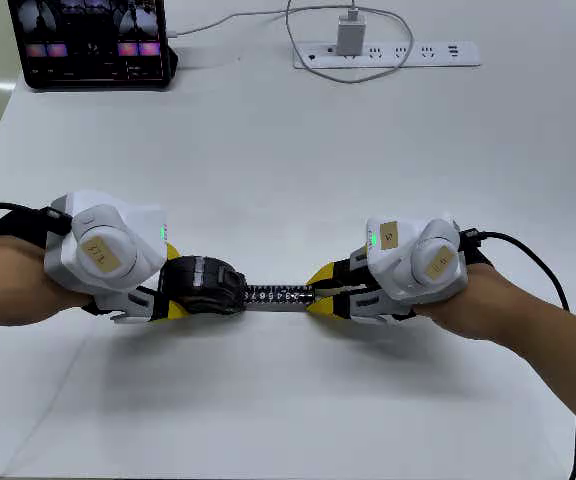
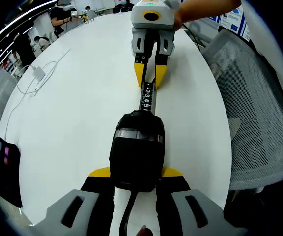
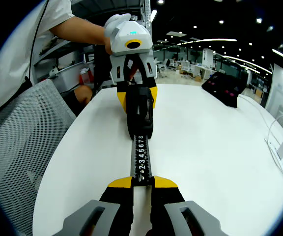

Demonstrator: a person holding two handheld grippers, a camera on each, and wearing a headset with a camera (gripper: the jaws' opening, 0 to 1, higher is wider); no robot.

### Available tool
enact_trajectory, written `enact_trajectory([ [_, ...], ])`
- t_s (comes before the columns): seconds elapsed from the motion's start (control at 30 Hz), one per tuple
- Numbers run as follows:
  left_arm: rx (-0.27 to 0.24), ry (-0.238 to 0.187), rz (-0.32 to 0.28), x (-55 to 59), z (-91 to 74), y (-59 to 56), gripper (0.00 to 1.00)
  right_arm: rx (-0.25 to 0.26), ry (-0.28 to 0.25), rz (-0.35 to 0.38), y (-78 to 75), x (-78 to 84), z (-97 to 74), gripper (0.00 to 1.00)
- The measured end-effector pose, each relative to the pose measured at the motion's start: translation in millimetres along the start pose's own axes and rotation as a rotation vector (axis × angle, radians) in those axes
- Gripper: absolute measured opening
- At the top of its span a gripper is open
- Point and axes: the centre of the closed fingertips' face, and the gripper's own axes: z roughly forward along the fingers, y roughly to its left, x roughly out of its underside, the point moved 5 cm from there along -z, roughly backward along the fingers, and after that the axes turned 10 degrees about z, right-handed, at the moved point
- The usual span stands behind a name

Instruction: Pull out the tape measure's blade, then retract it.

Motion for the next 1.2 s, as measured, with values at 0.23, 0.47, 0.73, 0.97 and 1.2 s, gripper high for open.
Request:
enact_trajectory([
  [0.23, 0.002, 0.001, 0.001, 0.3, -0.2, -0.2, 0.27, 0.003, 0.005, 0.001, -0.5, 3.8, -5.9, 0.09],
  [0.47, 0.004, -0.002, -0.001, -0.3, 0.3, 0.1, 0.27, 0.007, 0.013, 0.005, -2.9, 9.7, -14.9, 0.09],
  [0.73, 0.004, -0.001, 0.0, 0.6, 0.2, 0.2, 0.27, 0.008, 0.026, 0.007, -4.8, 15.3, -23.3, 0.08],
  [0.97, 0.004, -0.003, -0.005, 0.9, 0.6, 0.6, 0.27, 0.016, 0.034, 0.011, -6.7, 20.8, -31.7, 0.08],
  [1.2, 0.004, -0.001, -0.007, 0.4, 0.6, 0.7, 0.27, 0.023, 0.043, 0.014, -7.9, 26.7, -39.3, 0.08],
])
